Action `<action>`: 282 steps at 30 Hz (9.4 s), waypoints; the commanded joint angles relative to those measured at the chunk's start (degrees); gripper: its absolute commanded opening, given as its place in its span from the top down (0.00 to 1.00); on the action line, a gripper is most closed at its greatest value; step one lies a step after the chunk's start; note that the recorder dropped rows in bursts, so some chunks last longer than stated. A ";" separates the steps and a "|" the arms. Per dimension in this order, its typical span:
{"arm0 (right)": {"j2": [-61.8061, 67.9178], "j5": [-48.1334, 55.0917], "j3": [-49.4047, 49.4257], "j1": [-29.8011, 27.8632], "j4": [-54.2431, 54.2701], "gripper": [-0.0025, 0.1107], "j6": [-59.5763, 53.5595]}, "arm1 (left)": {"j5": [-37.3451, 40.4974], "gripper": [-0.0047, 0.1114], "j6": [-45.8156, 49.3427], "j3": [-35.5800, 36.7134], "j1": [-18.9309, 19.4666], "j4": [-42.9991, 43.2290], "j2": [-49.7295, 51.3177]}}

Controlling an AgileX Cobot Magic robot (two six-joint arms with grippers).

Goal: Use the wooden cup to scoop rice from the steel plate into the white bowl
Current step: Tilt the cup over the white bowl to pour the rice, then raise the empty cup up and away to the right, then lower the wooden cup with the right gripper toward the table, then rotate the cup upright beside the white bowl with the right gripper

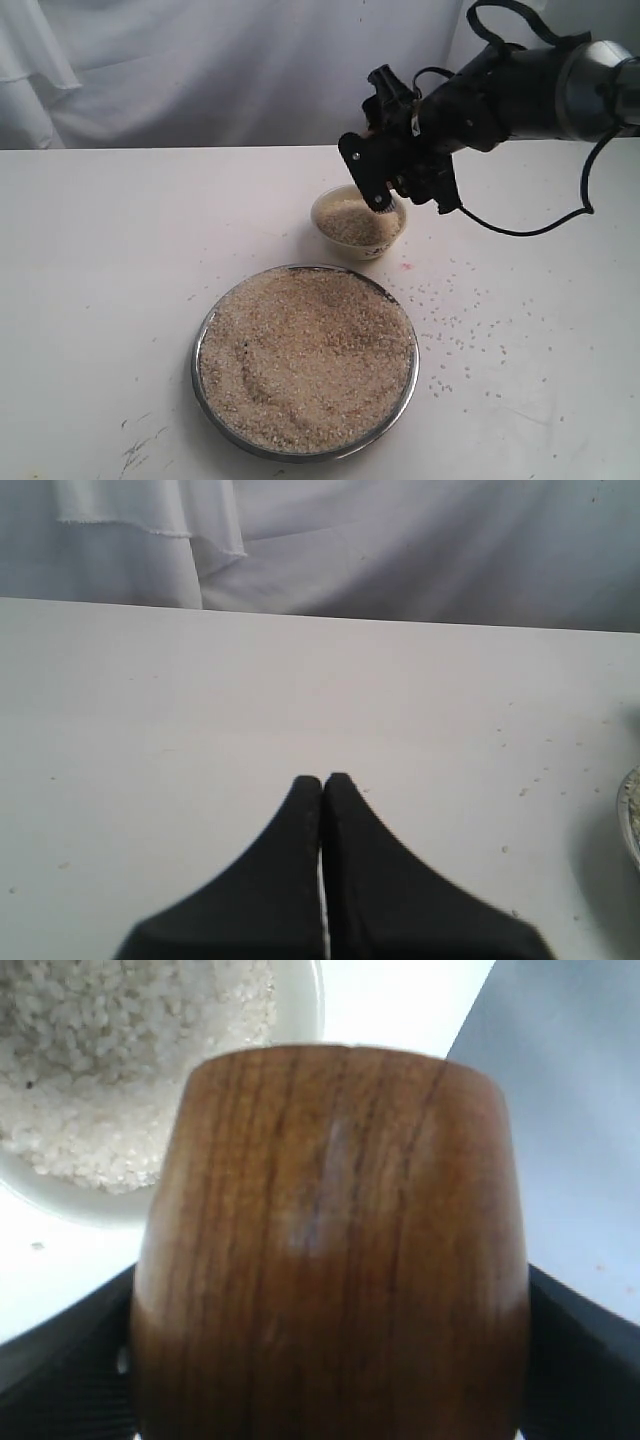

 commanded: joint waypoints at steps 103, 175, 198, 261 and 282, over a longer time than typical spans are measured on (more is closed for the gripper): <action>-28.08 -0.50 23.80 -13.76 121.99 0.98 -26.36 | -0.76 0.96 0.03 0.28 -0.15 0.06 -0.24; -8.30 -64.21 33.25 -16.48 0.97 0.98 86.28 | -0.76 0.96 0.03 0.28 -0.15 0.06 -0.24; 4.52 -82.74 33.25 -31.78 -46.82 0.98 96.67 | -0.76 0.96 0.03 0.28 -0.15 0.06 -0.24; 20.27 -90.75 27.57 -31.35 -40.62 0.98 95.07 | -0.76 0.96 0.03 0.28 -0.15 0.06 -0.24; 20.27 -90.75 27.57 -30.19 -38.24 0.59 94.72 | -0.76 0.96 0.03 0.28 -0.15 0.06 -0.24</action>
